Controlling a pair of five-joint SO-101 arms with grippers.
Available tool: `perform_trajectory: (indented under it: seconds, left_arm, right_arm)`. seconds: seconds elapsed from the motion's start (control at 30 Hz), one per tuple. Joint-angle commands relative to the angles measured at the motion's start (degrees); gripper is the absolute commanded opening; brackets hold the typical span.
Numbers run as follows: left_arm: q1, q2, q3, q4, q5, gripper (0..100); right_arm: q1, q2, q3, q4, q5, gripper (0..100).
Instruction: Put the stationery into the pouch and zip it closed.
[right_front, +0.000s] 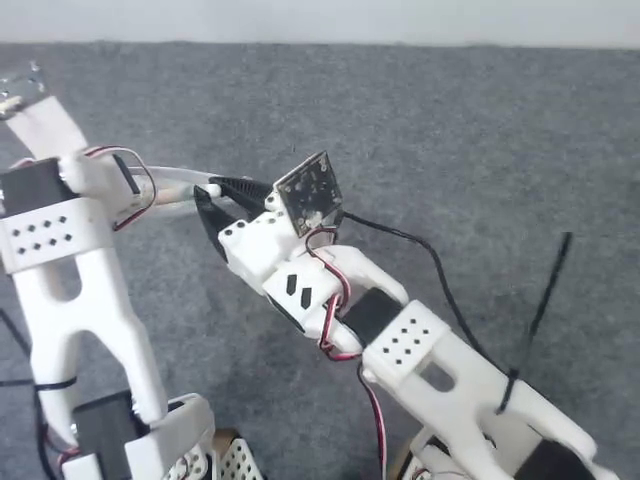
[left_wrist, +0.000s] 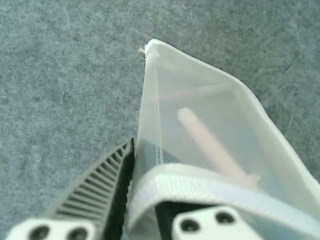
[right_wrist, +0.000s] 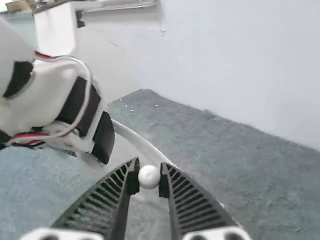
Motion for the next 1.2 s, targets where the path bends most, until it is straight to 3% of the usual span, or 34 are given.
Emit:
perform_trajectory:
  seconds: [0.0,0.3,0.5,0.57,0.93,1.17]
  left_arm:
    - [-0.1,-0.2,0.2,-1.4,0.2,1]
    - [0.0,-0.3,0.2,-1.4,0.2,1]
    - [0.0,-0.2,0.2,-1.4,0.2,1]
    - [0.0,-0.2,0.2,-1.4,0.2,1]
    - [0.0,-0.2,0.3,-1.4,0.2,1]
    - [0.0,-0.2,0.3,-1.4,0.2,1]
  right_arm:
    - [1.5,-4.2,-6.4,5.0,5.4,0.5]
    - [-3.2,-4.1,-14.7,18.9,13.7,0.9]
    - [-10.2,-4.8,-11.4,19.4,13.5,21.1]
    - [-11.9,-4.8,-10.0,19.4,13.5,23.6]
    - [-12.6,-5.3,-7.2,19.5,13.5,4.4]
    - [-9.0,-15.2,-4.4,21.1,13.5,0.6]
